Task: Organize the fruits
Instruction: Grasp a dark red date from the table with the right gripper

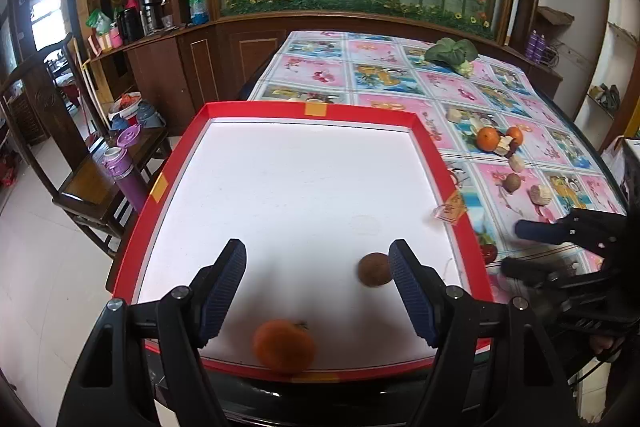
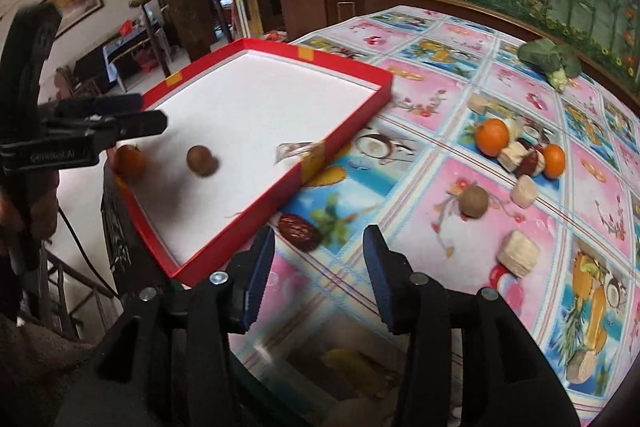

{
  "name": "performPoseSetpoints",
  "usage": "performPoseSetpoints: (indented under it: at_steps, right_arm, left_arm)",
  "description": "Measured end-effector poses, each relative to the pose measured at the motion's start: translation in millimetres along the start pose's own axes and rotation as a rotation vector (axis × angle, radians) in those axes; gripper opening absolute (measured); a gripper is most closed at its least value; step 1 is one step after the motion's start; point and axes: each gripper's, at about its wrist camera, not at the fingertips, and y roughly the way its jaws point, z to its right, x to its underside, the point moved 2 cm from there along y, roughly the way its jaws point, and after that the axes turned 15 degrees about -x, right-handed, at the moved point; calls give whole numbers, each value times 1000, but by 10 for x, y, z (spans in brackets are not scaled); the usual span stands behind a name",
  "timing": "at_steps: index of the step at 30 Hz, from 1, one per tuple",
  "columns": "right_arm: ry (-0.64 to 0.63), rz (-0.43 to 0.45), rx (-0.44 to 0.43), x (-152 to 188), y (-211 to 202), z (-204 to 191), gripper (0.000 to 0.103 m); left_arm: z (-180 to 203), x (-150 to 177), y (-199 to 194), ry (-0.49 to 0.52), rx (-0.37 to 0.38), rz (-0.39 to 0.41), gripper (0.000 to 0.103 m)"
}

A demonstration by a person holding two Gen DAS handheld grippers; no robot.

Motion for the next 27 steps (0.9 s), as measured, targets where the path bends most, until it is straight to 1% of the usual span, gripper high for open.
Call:
performPoseSetpoints:
  at_steps: [4,7,9,11,13,14,16,18,23,24,27]
  right_arm:
    - [-43,-40,11,13,177,-73,48]
    - [-26,-68,1,-11,283,-28,48]
    - [-31,-72,25,-41,307,-10,47]
    - [-24,-94,31,-43,351,16,37]
    - [-40,-97,48,-47,359,8,26]
    - [-46,-98,52,-43,361,-2,26]
    - [-39,-97,53,-24,341,7,26]
    - [-16,-92,58,16,272,66,26]
    - [81,-82,113,228,-79,383,26]
    - [104,-77,138,275,-169,476,26]
    - [179,-51,211,417,-439,782,26]
  left_arm:
    - [5,-19,-66,7,15,15,74]
    - [45,-41,-75,20,34,16,74]
    - [84,-65,-83,29,46,18,74]
    - [127,-95,-108,42,53,27,74]
    - [191,-134,-143,55,68,38,74]
    - [224,-146,-154,60,72,39,74]
    - [359,-174,-177,85,110,35,74]
    - [519,-179,-206,112,158,27,74]
    - [1000,-195,-264,197,231,30,74]
    - [1137,-209,-266,215,251,32,74]
    - [1454,-232,-208,261,260,28,74]
